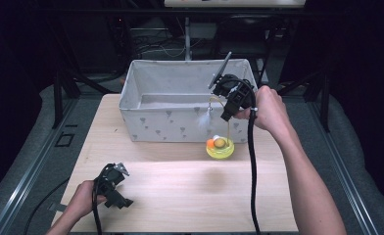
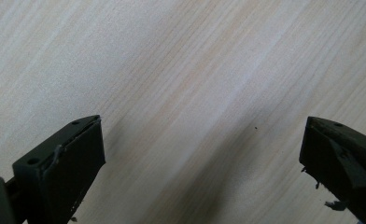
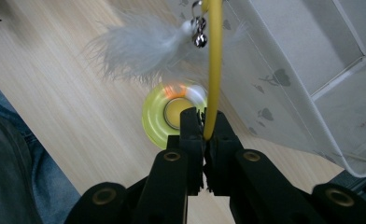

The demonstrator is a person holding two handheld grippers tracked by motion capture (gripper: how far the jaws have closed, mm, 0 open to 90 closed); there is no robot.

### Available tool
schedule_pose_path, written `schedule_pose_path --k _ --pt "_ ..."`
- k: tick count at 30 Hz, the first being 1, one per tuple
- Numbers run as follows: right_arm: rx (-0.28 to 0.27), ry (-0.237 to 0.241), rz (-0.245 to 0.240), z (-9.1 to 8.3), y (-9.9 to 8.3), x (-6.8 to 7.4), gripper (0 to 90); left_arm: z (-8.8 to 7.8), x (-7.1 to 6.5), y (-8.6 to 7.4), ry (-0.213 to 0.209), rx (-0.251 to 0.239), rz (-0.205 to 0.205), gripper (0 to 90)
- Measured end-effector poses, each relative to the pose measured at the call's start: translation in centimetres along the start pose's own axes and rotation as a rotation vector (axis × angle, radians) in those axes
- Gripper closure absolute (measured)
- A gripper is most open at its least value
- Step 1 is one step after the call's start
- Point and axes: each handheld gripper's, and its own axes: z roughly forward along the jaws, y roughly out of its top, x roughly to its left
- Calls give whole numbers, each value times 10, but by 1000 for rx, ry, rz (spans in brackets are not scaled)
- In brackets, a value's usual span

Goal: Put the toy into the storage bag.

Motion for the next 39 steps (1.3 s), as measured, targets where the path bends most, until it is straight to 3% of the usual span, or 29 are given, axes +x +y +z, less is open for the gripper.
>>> schedule_pose_path --k 12,39 --pt "-8 -4 6 -3 2 0 879 0 0 0 -1 2 1 2" --pt "-55 -37 6 -46 14 -5 879 2 0 0 -9 17 4 2"
